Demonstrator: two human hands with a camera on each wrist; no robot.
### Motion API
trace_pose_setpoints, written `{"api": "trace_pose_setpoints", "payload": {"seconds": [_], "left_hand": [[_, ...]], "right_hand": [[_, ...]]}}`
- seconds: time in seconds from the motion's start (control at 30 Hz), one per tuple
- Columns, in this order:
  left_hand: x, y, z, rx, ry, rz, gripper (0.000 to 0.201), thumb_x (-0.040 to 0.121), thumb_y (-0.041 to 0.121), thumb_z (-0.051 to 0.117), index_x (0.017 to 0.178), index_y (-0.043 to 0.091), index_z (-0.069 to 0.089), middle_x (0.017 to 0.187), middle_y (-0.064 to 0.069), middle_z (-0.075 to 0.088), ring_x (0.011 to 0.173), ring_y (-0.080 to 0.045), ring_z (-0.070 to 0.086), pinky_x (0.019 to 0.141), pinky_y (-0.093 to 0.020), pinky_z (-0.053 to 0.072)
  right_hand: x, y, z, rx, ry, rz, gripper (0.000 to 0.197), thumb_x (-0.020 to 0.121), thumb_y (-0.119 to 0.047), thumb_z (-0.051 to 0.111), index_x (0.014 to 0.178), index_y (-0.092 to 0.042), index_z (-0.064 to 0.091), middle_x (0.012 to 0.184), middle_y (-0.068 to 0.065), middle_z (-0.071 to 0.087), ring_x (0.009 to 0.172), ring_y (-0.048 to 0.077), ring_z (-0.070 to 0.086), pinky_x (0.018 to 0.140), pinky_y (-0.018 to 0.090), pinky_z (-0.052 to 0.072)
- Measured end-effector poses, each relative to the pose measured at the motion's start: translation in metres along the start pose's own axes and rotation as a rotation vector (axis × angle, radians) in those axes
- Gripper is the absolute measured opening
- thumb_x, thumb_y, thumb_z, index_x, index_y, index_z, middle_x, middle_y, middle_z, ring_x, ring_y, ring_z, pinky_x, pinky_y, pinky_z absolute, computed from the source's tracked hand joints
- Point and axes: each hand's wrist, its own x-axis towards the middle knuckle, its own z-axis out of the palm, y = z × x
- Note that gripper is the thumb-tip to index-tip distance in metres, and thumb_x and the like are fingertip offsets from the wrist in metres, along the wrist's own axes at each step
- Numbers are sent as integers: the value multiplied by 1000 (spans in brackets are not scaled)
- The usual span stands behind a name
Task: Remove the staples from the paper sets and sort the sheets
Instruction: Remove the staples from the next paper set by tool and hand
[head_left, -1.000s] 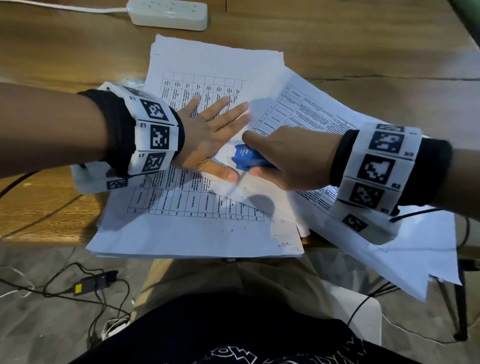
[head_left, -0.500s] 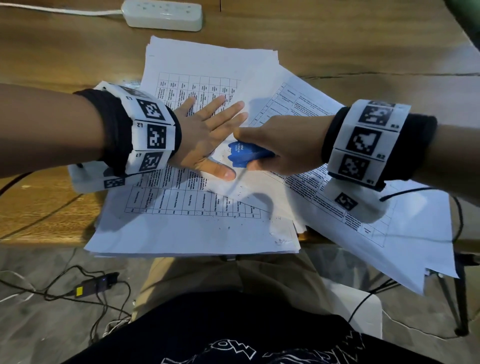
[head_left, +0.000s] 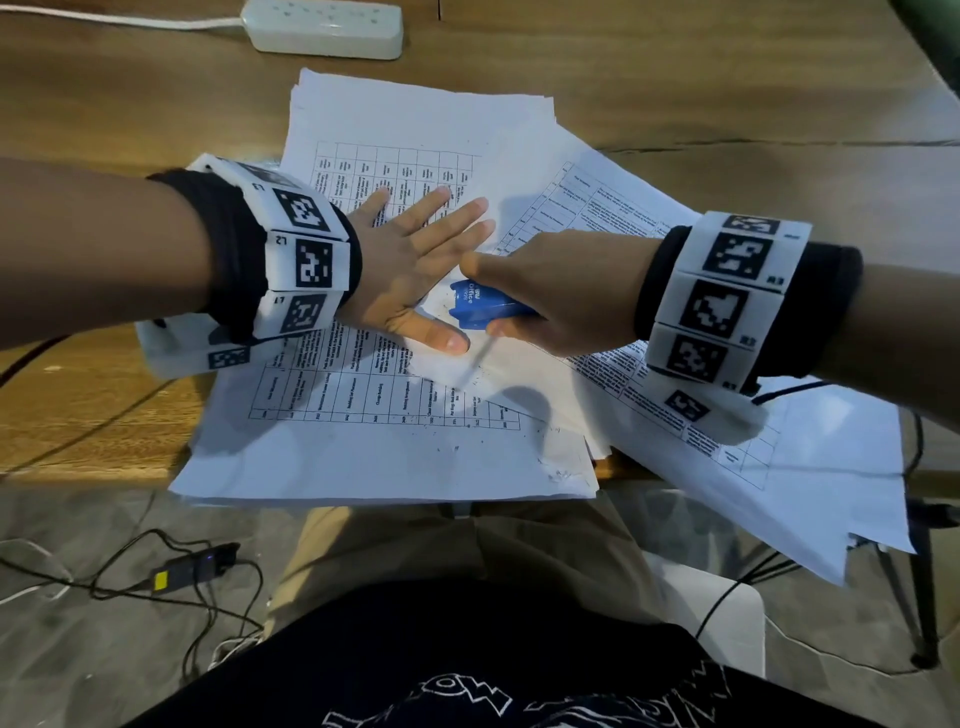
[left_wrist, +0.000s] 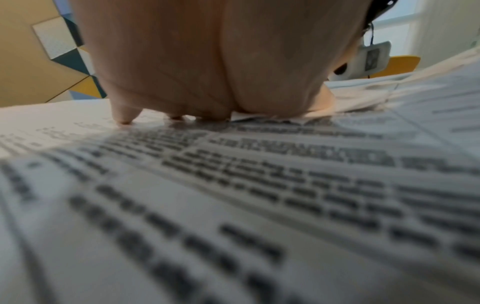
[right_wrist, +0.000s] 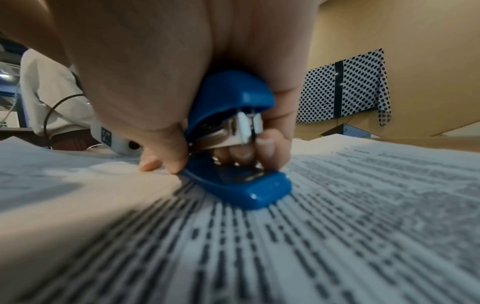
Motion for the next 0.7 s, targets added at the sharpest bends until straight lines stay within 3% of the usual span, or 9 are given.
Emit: {"api": "trace_pose_setpoints", "payload": {"seconds": [0.17, 0.37, 0.53, 0.7], "left_hand": [[0, 1, 0, -17, 14, 3, 122, 38, 91, -12, 137, 23, -36, 132, 10, -48, 138, -22, -30, 112, -56, -5], [1, 1, 0, -50, 25, 4, 135, 26, 95, -17, 137, 20, -36, 144, 8, -42, 139, -20, -29, 112, -55, -6], [2, 1, 0, -50, 35, 1, 135, 30, 96, -9, 139, 20, -34, 148, 5, -37, 140, -20, -27, 112, -55, -4], [1, 1, 0, -46, 36, -4, 138, 24, 95, -18, 138, 19, -34, 148, 5, -38, 140, -21, -27, 112, -55, -5]], "right_hand": [[-5, -10, 5, -73, -10, 47, 36, 96, -33, 38, 120, -8, 32, 83, 9, 47, 62, 28, 40, 57, 32, 29], [-8, -18, 8, -148, 20, 52, 23, 95, -18, 42, 114, -9, 31, 75, 7, 45, 45, 16, 33, 41, 26, 20], [-11, -23, 7, -184, 1, 64, 26, 94, -13, 43, 116, -10, 29, 72, 5, 37, 45, 16, 31, 40, 26, 17], [-10, -23, 7, -163, -8, 65, 29, 92, -14, 43, 117, -8, 28, 67, 3, 34, 45, 16, 32, 40, 27, 19]]}}
